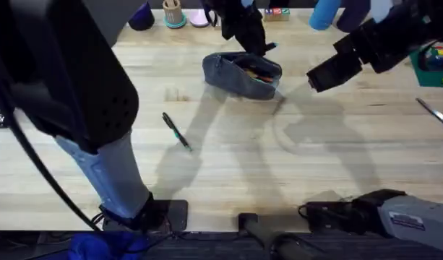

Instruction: Unzip the bag, pick up the pens from the table one at a time and place them inside, then zip the bag closed.

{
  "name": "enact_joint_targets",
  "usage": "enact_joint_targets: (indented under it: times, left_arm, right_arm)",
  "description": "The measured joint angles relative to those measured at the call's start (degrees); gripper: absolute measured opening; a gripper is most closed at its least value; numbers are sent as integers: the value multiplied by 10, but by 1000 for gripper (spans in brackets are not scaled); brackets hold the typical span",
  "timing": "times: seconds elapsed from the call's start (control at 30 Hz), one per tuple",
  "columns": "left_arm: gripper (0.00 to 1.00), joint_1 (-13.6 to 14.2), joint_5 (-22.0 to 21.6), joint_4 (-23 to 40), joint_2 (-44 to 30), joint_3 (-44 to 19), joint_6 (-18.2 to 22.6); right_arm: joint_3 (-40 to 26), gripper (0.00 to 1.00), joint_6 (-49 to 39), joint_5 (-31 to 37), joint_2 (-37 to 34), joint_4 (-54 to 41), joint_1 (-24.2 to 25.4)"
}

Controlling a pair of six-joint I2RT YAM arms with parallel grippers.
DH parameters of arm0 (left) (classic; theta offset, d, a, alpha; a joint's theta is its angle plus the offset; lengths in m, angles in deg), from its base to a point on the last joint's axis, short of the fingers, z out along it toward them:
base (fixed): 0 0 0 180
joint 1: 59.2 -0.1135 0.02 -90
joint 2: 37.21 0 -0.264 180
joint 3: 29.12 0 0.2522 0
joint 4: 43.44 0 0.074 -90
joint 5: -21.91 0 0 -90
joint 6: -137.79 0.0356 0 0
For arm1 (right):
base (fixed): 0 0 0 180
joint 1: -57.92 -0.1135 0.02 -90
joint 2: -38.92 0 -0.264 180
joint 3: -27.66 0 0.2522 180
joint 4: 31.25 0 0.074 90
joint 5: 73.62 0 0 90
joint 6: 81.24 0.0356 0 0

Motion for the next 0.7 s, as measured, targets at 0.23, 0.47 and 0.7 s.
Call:
enact_joint_targets:
  times: [0.23, 0.47, 0.7]
  left_arm:
    - [42, 0, -6, 1, -14, 0, 0]
    - [42, 0, -12, 0, -35, 0, 0]
    - [41, 0, -13, 0, -48, 0, 0]
  right_arm:
    - [0, 995, 0, 0, 0, 0, 0]
    - [0, 997, 0, 0, 0, 0, 0]
    - [0, 996, 0, 0, 0, 0, 0]
